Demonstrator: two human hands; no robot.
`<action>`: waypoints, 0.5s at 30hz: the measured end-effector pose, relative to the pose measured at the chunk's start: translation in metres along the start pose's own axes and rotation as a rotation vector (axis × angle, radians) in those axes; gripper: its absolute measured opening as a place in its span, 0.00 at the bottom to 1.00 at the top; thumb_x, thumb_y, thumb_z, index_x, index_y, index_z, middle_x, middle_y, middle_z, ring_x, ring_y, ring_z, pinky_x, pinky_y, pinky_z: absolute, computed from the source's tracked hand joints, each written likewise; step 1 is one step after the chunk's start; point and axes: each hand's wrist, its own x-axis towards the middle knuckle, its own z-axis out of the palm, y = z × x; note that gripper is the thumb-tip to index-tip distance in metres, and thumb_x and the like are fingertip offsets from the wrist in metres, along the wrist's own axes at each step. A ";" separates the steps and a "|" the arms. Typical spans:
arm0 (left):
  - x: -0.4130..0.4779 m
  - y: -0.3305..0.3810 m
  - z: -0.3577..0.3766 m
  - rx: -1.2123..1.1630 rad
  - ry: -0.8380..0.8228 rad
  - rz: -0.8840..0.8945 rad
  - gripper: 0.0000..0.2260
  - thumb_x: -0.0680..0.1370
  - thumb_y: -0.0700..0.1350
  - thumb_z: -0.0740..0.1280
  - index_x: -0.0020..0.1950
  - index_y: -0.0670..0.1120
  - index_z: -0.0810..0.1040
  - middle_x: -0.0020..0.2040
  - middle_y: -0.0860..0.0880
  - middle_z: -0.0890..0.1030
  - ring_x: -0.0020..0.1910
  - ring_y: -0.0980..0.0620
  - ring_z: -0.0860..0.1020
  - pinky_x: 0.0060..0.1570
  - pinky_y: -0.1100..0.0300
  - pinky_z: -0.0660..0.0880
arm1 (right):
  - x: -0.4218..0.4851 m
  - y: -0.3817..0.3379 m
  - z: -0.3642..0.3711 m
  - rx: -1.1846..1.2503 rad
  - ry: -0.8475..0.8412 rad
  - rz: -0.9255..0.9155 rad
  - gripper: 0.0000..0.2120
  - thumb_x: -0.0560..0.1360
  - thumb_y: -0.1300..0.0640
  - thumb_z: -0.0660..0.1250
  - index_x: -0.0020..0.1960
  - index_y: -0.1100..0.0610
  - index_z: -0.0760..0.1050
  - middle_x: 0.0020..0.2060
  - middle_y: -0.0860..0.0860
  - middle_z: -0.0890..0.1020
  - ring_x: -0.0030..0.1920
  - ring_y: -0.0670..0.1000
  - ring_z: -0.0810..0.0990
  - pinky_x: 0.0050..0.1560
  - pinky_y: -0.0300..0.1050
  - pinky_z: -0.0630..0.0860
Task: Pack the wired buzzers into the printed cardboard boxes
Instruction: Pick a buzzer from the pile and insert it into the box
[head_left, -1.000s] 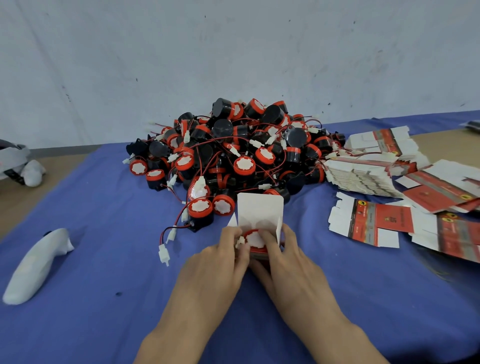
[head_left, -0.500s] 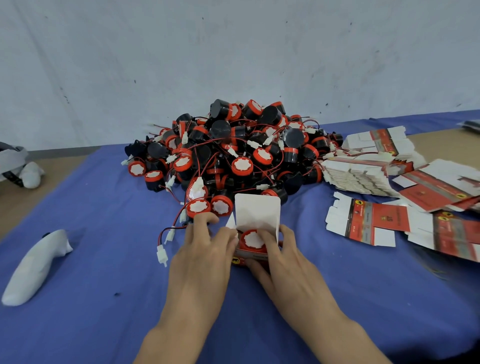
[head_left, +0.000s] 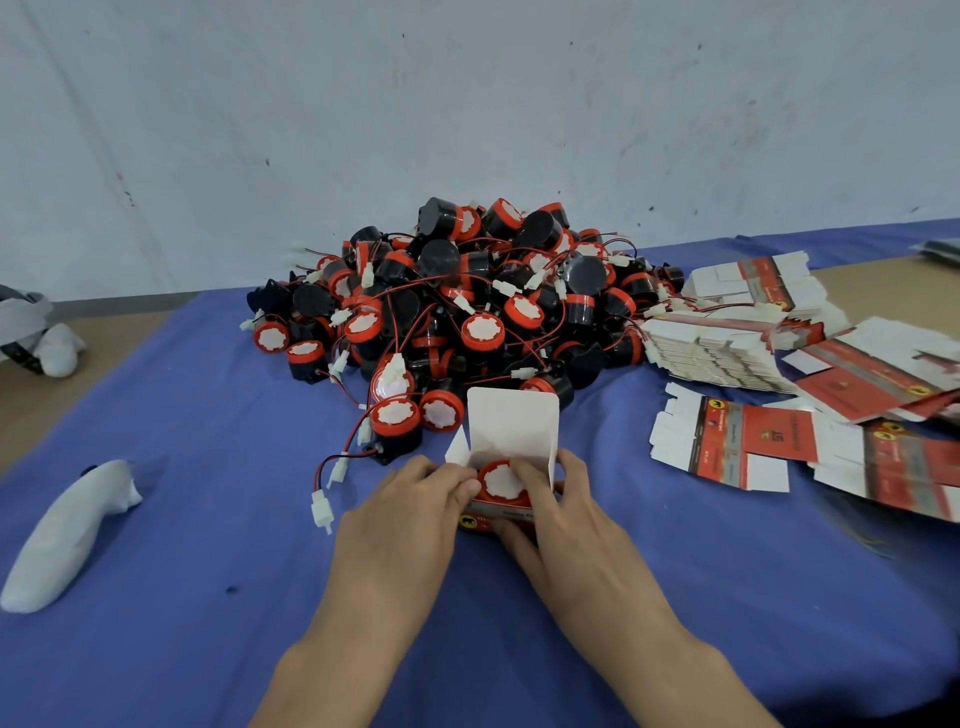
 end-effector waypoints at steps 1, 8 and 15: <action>0.000 -0.001 -0.001 0.052 -0.026 0.013 0.17 0.84 0.58 0.49 0.61 0.59 0.75 0.48 0.57 0.73 0.49 0.58 0.73 0.41 0.56 0.76 | 0.000 0.000 0.000 0.005 0.000 -0.001 0.28 0.82 0.36 0.50 0.79 0.44 0.50 0.75 0.50 0.53 0.60 0.48 0.77 0.48 0.38 0.77; -0.001 -0.008 -0.001 0.017 -0.038 0.038 0.13 0.85 0.55 0.52 0.65 0.61 0.71 0.56 0.61 0.74 0.51 0.60 0.76 0.42 0.55 0.77 | -0.001 0.001 0.000 0.007 0.016 -0.016 0.27 0.82 0.36 0.50 0.78 0.42 0.51 0.73 0.48 0.54 0.58 0.46 0.77 0.46 0.37 0.75; -0.001 -0.012 -0.001 -0.132 0.093 0.052 0.03 0.80 0.59 0.60 0.48 0.63 0.71 0.46 0.63 0.77 0.48 0.66 0.75 0.34 0.60 0.73 | -0.002 0.000 -0.003 0.015 -0.005 -0.017 0.27 0.82 0.36 0.49 0.78 0.43 0.51 0.74 0.48 0.53 0.60 0.47 0.77 0.48 0.38 0.77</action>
